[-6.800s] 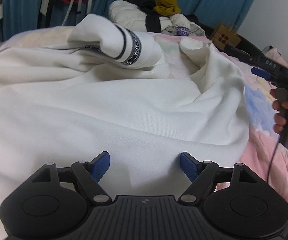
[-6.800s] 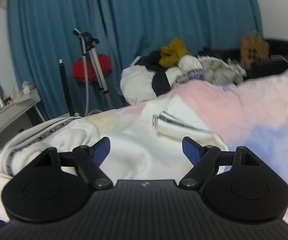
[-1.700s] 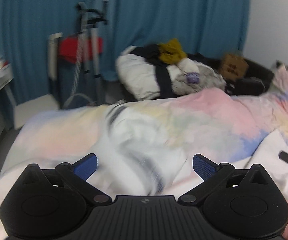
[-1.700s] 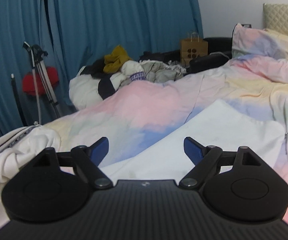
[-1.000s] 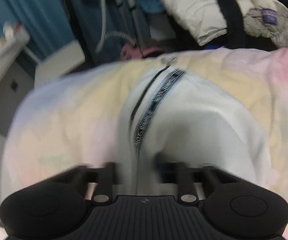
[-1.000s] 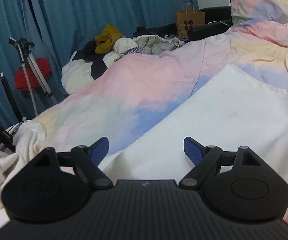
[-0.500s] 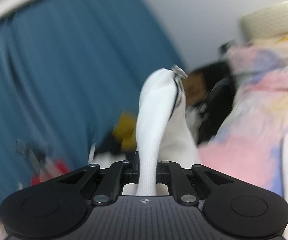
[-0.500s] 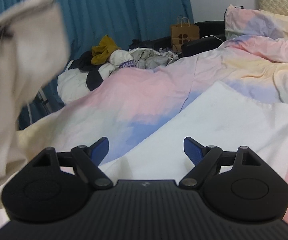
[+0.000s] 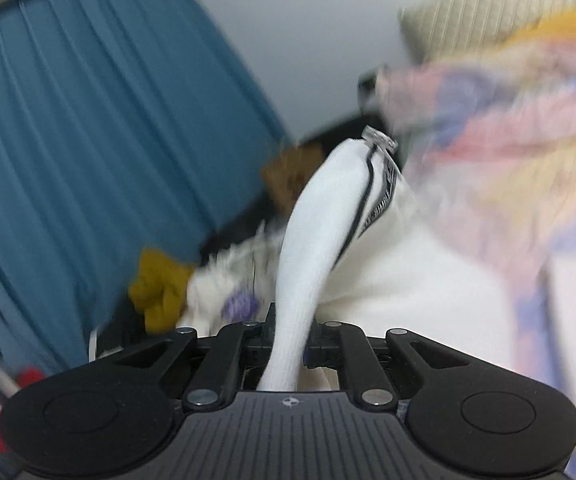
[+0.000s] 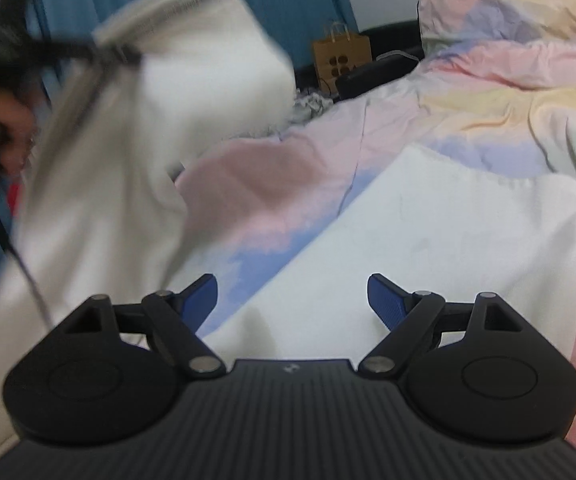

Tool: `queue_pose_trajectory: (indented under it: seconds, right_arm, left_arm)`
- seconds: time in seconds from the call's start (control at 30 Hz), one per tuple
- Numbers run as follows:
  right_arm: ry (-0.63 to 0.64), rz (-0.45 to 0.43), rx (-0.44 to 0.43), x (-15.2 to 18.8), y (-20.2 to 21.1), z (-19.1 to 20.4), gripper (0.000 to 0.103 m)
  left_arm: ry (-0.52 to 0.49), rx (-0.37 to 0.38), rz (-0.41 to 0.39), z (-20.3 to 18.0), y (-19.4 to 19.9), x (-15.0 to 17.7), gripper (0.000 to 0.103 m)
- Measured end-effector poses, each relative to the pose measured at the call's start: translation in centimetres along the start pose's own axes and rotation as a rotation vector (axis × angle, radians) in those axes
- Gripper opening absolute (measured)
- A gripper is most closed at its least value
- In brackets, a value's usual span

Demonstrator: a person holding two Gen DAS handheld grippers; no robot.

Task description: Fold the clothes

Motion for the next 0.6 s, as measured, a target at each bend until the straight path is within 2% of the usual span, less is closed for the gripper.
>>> queue_pose_trajectory:
  seconds: [0.07, 0.17, 0.23, 0.33, 0.4, 0.47, 0.6]
  right_arm:
    - [0.001, 0.013, -0.002, 0.3, -0.8, -0.2, 0.084]
    - [0.008, 0.023, -0.002, 0.7, -2.1, -0.5, 0.084]
    - [0.004, 0.027, -0.017, 0.7, -2.8, -0.5, 0.084]
    - [-0.002, 0.022, -0.059, 0.7, -3.4, -0.3, 0.084]
    - [0.001, 0.015, -0.091, 0.6, -3.5, 0.1, 0.084]
    - [0.012, 0.006, -0.124, 0.5, -3.3, 0.6, 0.084]
    - [0.054, 0.001, -0.176, 0.4, -2.3, 1.9, 0.084]
  left_arm:
    - [-0.006, -0.071, 0.054, 0.4, -3.6, 3.4, 0.010]
    - [0.036, -0.149, 0.134, 2.5, -6.6, 7.2, 0.024]
    - [0.078, -0.187, 0.190, 4.2, -8.1, 9.6, 0.053]
    - [0.166, -0.140, 0.188, 5.8, -6.3, 10.7, 0.070]
    - [0.245, -0.149, 0.201, 7.2, -4.1, 11.6, 0.082]
    - [0.319, -0.156, 0.215, 8.8, -0.9, 12.5, 0.082]
    - [0.441, -0.140, 0.229, 9.3, 11.2, 13.0, 0.084]
Point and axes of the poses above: each gripper's, at about its wrist camera, not at the fingertips, and y roughly against the way its jaws point, z to its left, x to its underside, the point moved 5 cm from there along -y, roughly the way its jaws point, and after that the axes turned 4 degrees about y, right-handed, at the moved point
